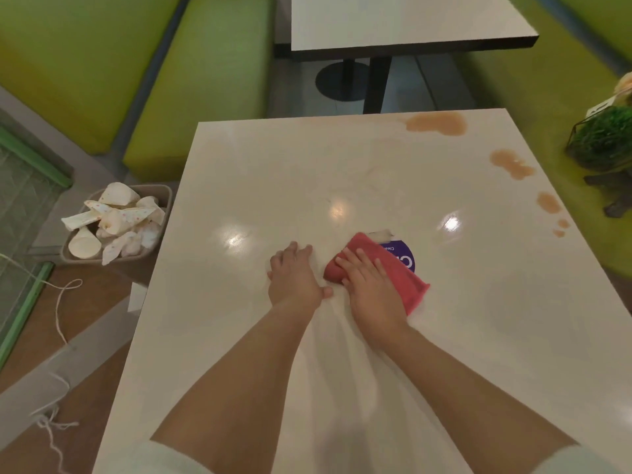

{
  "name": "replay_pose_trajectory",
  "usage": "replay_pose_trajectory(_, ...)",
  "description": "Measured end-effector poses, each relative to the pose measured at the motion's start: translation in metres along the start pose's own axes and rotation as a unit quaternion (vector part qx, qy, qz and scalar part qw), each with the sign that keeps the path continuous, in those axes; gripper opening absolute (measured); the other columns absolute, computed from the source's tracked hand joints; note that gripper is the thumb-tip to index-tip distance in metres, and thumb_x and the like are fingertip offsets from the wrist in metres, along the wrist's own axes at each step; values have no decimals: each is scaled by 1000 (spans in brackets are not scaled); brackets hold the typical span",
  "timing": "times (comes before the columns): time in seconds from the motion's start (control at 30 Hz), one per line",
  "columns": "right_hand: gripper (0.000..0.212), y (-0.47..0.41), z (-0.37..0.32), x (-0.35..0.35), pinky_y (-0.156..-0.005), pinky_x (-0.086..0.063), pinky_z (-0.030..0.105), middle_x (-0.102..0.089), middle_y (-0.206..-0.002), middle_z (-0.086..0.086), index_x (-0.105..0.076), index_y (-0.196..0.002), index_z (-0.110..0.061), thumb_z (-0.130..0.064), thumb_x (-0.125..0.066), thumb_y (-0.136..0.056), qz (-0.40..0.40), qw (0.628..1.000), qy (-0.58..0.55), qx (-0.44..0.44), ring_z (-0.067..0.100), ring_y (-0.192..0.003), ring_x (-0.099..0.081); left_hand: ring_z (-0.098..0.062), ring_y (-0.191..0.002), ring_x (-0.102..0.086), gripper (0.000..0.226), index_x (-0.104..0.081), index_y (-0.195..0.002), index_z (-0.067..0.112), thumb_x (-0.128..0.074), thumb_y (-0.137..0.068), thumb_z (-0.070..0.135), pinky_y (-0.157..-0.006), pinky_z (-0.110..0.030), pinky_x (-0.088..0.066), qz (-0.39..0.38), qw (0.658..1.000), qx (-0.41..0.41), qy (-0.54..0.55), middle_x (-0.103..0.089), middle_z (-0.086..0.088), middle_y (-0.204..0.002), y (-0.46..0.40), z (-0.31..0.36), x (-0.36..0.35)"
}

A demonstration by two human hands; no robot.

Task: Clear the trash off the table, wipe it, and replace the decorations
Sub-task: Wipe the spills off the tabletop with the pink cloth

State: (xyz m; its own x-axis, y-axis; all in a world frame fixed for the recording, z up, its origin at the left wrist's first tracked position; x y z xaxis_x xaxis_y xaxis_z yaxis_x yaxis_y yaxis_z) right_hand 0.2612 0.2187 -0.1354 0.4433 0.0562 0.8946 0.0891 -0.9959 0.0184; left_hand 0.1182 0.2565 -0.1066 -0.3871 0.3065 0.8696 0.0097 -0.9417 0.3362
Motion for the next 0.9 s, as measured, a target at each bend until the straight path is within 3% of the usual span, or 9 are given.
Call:
replay_pose_trajectory(0.1,45,-23,-7,1,-122,0,33,-27,-159,-7,-37,-149,-22,-19,-32,-105,10,1000,-9,-21,12,-150,-10,-21,-144,-11,96,-22,-152,31,-78,-75,45,-114,-41,-29,-1,1000,-2,-13,-12,7,-160,1,0,1)
replay_pose_trajectory(0.27,52,38,-8,3,-121,-3,31,-35,-155,-12,-44,-144,-26,-32,-18,-100,19,1000,-20,1,8,-148,-18,-21,-144,-10,97,-22,-152,32,-79,-75,45,-115,-40,-27,-10,1000,-8,-9,-10,8,-160,3,-2,1)
replay_pose_trajectory(0.4,48,33,46,23,-120,-1,32,-28,-158,-10,-37,-148,-26,-17,-29,-102,42,993,11,-106,11,-149,-13,-20,-145,-8,95,-20,-153,34,-77,-77,44,-113,-38,-31,-9,1000,-2,-12,-9,10,-161,1,-2,0)
replay_pose_trajectory(0.5,46,9,54,30,-121,-3,38,-27,-159,-6,-35,-150,-22,-18,-31,-105,79,979,34,-184,16,-150,-12,-20,-145,-8,95,-19,-153,33,-77,-78,43,-114,-40,-29,-8,1000,1,-15,-8,9,-161,0,-2,-1)
replay_pose_trajectory(0.7,44,38,34,22,-121,-5,35,-31,-156,-12,-39,-147,-26,-19,-34,-103,28,997,49,-60,13,-149,-16,-21,-145,-9,95,-20,-153,32,-78,-77,42,-114,-43,-29,-6,1000,3,-15,-10,8,-161,0,-1,-1)
replay_pose_trajectory(0.83,47,7,65,34,-122,-4,39,-22,-161,-3,-30,-152,-20,-21,-30,-105,77,975,56,-200,18,-151,-10,-21,-145,-8,94,-19,-153,32,-77,-79,42,-115,-41,-28,-7,1000,2,-19,-9,8,-162,0,-1,-2)
replay_pose_trajectory(0.9,49,5,49,28,-121,-6,42,-19,-162,1,-26,-153,-18,-22,-30,-105,101,960,62,-253,22,-151,-10,-21,-146,-8,94,-19,-153,32,-77,-79,42,-115,-42,-28,-3,1000,5,-16,-9,7,-162,0,-1,-3)
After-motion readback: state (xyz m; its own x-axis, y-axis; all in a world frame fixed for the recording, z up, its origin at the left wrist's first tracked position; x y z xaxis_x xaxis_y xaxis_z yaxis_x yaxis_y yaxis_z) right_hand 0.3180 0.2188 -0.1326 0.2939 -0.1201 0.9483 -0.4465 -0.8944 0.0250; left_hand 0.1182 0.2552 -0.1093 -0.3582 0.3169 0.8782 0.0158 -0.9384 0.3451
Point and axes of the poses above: each hand's wrist, its own y-axis away from the middle knuckle, its own x-axis out of the back of the hand, z = x × y, the point moved 5 cm from there along -y, towards the middle knuckle
